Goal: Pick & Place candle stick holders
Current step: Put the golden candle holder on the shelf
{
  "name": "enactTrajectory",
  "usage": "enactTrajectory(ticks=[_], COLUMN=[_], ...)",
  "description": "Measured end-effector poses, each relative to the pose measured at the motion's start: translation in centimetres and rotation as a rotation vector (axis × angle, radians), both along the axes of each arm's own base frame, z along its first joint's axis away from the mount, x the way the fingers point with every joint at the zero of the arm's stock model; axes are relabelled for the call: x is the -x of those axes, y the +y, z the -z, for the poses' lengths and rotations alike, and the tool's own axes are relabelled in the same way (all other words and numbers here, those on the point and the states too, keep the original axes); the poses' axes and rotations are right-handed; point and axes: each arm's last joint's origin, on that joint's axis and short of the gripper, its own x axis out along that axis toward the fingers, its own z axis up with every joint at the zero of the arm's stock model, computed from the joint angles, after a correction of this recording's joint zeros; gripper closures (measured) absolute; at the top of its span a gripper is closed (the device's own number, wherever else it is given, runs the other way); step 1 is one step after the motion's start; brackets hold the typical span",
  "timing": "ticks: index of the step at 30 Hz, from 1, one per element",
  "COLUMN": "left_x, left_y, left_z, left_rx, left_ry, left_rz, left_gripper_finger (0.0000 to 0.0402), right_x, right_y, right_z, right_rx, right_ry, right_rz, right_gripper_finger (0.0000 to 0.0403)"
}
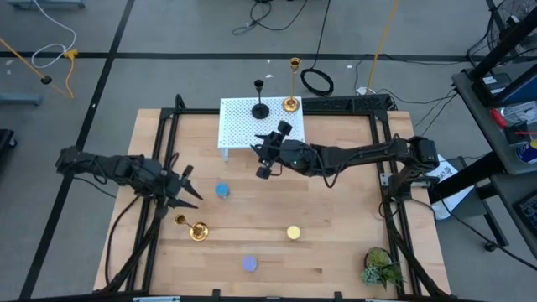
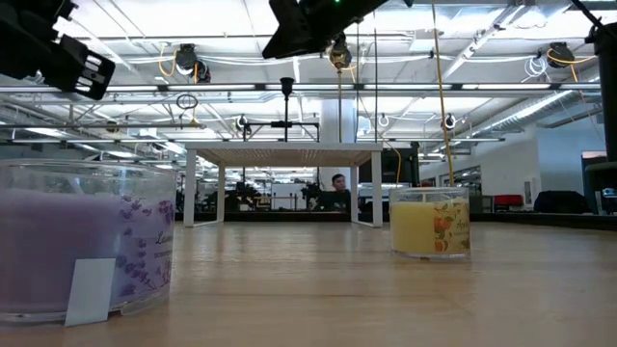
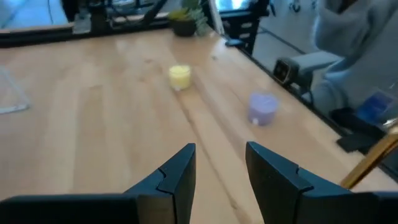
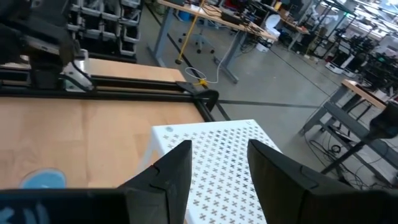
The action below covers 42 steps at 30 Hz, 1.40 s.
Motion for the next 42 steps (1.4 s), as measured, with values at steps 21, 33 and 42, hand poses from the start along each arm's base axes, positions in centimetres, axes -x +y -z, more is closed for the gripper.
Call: enactTrajectory(ticks=[21, 33, 42], left_x=[0.9, -1.2, -1.8], left_y=[-1.9, -3.9, -4.2], left_z=[0.8, 0.9, 1.1], left_rx=[0.040, 0.006, 0.108], left_ry=[0.127, 0.106, 0.187], left_rz=[0.260, 0.275, 0.213], left_gripper_finger=[0.0254, 0.0254, 0.0254], right_x=[0.0, 0.0, 0.0], right_y=[0.7, 0.7, 0.7], right_z=[0.0, 0.0, 0.0], right_rx=[0.001, 0.000, -0.014], right_ry=[0.000, 0.000, -0.009], right_rz=[-0.021, -0.020, -0.016], right_gripper_finger=[0.0252, 0.0252, 0.0252])
